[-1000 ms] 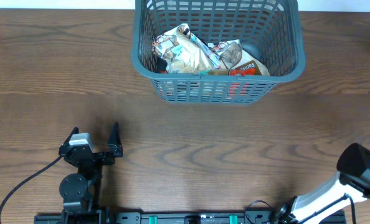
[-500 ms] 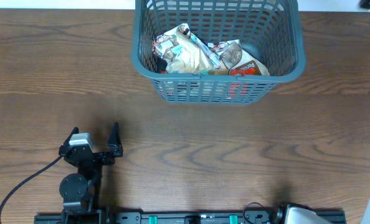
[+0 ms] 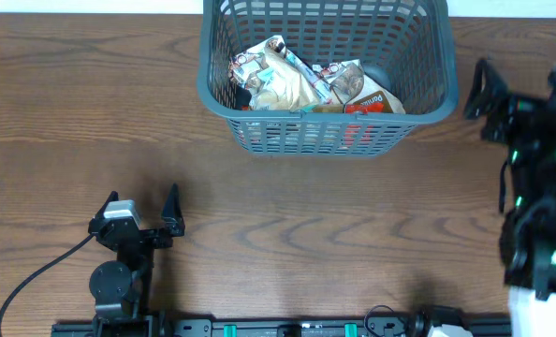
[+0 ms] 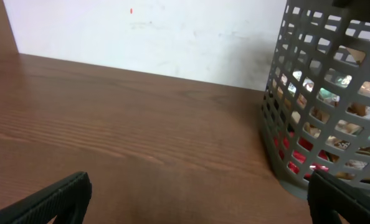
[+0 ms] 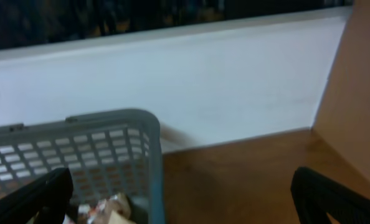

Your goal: Pack container

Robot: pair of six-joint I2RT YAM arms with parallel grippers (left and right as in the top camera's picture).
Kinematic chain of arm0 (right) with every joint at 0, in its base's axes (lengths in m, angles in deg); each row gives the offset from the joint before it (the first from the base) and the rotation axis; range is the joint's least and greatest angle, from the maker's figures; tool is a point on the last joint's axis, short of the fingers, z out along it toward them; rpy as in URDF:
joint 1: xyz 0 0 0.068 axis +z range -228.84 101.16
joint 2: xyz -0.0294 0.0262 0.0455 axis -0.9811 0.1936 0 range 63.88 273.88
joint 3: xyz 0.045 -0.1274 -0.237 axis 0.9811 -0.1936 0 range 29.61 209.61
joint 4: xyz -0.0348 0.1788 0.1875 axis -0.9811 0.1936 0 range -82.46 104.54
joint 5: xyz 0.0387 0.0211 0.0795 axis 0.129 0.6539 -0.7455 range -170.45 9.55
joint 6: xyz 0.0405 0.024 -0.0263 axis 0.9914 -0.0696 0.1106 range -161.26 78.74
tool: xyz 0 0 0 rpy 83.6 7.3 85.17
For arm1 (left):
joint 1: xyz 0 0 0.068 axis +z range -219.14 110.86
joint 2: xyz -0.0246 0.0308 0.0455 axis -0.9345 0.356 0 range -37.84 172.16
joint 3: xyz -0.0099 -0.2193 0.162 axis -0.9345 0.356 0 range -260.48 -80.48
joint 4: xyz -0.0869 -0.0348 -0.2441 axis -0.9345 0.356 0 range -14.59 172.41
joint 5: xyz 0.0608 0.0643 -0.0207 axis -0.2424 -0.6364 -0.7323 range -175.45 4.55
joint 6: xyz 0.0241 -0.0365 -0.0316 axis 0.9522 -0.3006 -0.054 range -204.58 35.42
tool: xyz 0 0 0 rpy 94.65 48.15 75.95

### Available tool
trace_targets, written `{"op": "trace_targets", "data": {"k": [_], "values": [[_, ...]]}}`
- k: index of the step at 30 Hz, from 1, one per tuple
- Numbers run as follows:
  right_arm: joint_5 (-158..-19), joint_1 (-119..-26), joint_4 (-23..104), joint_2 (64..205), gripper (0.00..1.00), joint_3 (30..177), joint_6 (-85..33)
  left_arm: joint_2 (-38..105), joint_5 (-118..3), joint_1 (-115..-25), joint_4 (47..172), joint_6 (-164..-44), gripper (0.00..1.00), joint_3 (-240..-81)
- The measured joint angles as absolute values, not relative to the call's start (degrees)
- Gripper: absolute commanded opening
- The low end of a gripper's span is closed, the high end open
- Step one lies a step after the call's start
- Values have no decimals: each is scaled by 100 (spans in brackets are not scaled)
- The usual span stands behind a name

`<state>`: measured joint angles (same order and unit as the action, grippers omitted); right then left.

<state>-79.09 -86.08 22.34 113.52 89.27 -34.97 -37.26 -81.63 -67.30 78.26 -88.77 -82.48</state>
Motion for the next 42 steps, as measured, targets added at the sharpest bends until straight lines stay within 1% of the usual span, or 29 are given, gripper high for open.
{"op": "trace_targets", "data": {"k": [8, 14, 19, 32, 42], "values": [[-7909, -8591, 805, 9971, 99, 6582, -3628, -3726, -8161, -6730, 7824, -8877, 98, -8246], [-7893, -8366, 206, 9164, 99, 5229, -3690, -3726, -8163, -6730, 7821, -8877, 99, -8246], [-7893, -8117, -15, 8616, 99, 4464, -3823, -3726, -8161, -6730, 7821, -8877, 99, -8246], [-7893, -8084, -104, 7674, 99, 3323, -3893, -3726, -8161, -6730, 7821, -8872, 99, -8246], [-7895, -8080, -80, 7344, 99, 3137, -3893, -3726, -8163, -6730, 7821, -8864, 99, -8246]]}}
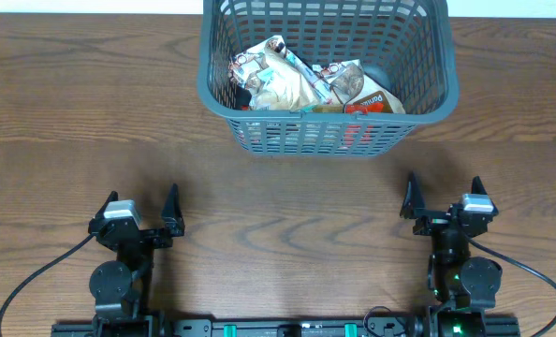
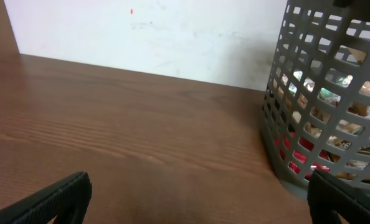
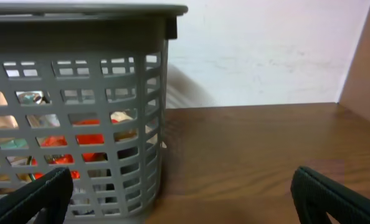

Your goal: Pack container

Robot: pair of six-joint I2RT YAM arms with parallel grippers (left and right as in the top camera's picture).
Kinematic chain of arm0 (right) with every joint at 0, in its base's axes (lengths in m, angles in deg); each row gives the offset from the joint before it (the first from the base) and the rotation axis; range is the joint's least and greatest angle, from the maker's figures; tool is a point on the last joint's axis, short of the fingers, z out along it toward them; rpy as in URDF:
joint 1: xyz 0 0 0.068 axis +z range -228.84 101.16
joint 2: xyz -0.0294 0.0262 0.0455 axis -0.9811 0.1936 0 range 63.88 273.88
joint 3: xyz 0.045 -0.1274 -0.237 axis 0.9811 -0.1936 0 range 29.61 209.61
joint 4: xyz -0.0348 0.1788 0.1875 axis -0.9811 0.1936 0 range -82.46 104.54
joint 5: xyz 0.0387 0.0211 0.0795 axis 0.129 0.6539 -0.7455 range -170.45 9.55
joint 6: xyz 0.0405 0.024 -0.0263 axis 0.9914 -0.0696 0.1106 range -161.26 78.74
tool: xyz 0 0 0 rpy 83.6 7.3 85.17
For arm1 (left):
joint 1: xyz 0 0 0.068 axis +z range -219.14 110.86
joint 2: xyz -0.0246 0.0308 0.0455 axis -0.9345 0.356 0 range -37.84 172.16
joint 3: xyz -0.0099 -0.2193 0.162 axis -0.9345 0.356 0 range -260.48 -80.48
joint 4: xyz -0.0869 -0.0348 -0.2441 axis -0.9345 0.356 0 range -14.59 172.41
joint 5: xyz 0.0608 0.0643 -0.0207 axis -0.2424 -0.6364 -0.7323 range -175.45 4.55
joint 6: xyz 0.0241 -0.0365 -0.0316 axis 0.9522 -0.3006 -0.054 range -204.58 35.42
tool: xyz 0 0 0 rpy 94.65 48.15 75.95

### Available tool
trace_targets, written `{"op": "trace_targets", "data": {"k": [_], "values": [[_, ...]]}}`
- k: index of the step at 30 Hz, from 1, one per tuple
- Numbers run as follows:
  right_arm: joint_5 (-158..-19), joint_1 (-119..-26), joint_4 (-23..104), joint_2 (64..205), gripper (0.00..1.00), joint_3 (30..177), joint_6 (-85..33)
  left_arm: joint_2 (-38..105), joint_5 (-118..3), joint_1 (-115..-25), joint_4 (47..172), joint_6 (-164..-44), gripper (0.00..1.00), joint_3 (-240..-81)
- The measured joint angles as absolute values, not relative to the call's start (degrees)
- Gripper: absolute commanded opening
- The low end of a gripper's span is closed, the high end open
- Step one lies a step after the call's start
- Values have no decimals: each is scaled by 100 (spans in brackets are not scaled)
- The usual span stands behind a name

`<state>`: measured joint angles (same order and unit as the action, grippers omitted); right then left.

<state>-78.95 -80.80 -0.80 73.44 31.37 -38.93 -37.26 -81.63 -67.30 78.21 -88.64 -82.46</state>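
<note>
A grey plastic basket [image 1: 426, 94] stands at the back middle of the wooden table, holding several snack packets [image 1: 306, 84]. My left gripper [image 1: 139, 208] rests low near the front left, open, nothing between its fingers. My right gripper [image 1: 442, 195] sits low near the front right, also open and empty. The basket wall [image 2: 325, 93] fills the right of the left wrist view, and the basket [image 3: 79, 99] fills the left of the right wrist view. In each wrist view both dark fingertips sit wide apart at the bottom corners.
A white wall [image 2: 147, 37] runs behind the table. Bare wood [image 1: 287, 225] lies between the two grippers and in front of the basket.
My right arm was raised at the right of the basket; its gripper now sits low at the front right, open. The left gripper and the basket have not moved.
</note>
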Motion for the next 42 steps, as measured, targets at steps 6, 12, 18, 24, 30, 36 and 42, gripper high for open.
{"op": "trace_targets", "data": {"k": [6, 12, 18, 24, 30, 36, 42], "values": [[-7902, -7861, 447, 7175, 99, 3019, -3895, -3726, -8161, -6730, 7821, -8864, 99, -8246], [-7902, -7846, 1150, 6732, 99, 3008, -3897, -3726, -8163, -6732, 7821, -8864, 99, -8246], [-7915, -7846, 1150, 6601, 99, 3008, -4074, -3726, -8163, -6730, 7821, -8864, 99, -8246], [-7917, -7846, 1155, 6601, 99, 3008, -4216, -3726, -8163, -6730, 7821, -8864, 99, -8246], [-7917, -7846, 1150, 6476, 99, 3008, -4240, -3726, -8163, -6730, 7821, -8864, 99, -8246], [-7917, -7846, 1150, 6472, 99, 3008, -4240, -3726, -8163, -6730, 7821, -8864, 98, -8246], [-7917, -7846, 1150, 6472, 99, 3008, -4240, -3726, -8163, -6730, 7821, -8864, 99, -8246]]}}
